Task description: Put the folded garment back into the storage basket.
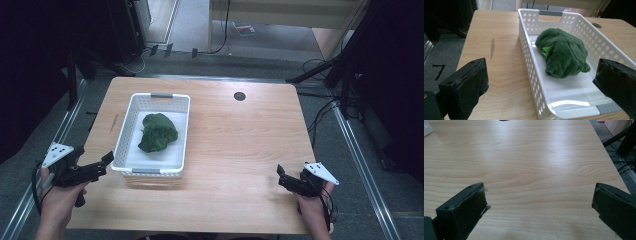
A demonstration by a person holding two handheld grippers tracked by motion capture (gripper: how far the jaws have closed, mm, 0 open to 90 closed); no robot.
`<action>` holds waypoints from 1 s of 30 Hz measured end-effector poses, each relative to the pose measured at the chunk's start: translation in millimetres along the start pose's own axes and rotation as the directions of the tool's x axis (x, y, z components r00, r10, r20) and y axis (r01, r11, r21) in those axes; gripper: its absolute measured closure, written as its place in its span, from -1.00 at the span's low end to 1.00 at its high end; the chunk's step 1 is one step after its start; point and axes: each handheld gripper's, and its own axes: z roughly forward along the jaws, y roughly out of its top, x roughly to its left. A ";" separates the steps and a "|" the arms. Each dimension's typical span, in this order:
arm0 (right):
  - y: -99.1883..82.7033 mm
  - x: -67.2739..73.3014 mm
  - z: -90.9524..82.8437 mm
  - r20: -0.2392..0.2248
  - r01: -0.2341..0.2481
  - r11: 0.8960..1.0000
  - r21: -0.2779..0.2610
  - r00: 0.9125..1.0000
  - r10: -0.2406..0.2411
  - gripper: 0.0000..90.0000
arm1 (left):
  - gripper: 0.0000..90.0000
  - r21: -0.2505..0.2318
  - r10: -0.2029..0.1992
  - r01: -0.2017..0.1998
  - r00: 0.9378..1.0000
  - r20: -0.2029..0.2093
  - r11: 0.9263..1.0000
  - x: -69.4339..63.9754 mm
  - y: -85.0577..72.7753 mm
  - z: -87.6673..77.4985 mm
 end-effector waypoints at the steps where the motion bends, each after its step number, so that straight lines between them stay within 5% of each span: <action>1: 0.0 -0.1 0.1 0.001 0.003 1.000 0.000 1.000 -0.003 -1.00 | -1.00 -0.009 -0.007 0.007 1.000 0.000 1.000 2.1 -3.0 -1.9; 10: 0.1 0.3 0.1 0.008 0.001 1.000 0.008 1.000 -0.001 -1.00 | -1.00 -0.033 -0.049 0.047 0.997 -0.051 0.998 28.0 -34.2 -7.9; 15: 0.1 0.3 0.1 0.013 0.000 1.000 0.008 1.000 0.000 -1.00 | -1.00 -0.075 -0.056 0.051 0.996 -0.075 0.996 39.9 -51.1 -4.8; 20: 0.2 -0.2 0.4 0.017 -0.004 1.000 0.009 1.000 0.004 -1.00 | -1.00 -0.061 -0.037 0.030 0.993 -0.109 0.998 48.8 -65.6 3.0; 25: 0.4 0.2 0.8 0.021 -0.003 1.000 0.015 1.000 0.003 -1.00 | -1.00 -0.053 -0.007 0.003 0.997 -0.079 0.999 49.2 -71.5 9.2; 30: 0.5 0.3 1.0 0.025 -0.005 1.000 0.017 1.000 0.005 -1.00 | -1.00 -0.041 -0.021 0.019 0.999 -0.041 0.999 46.6 -78.1 15.9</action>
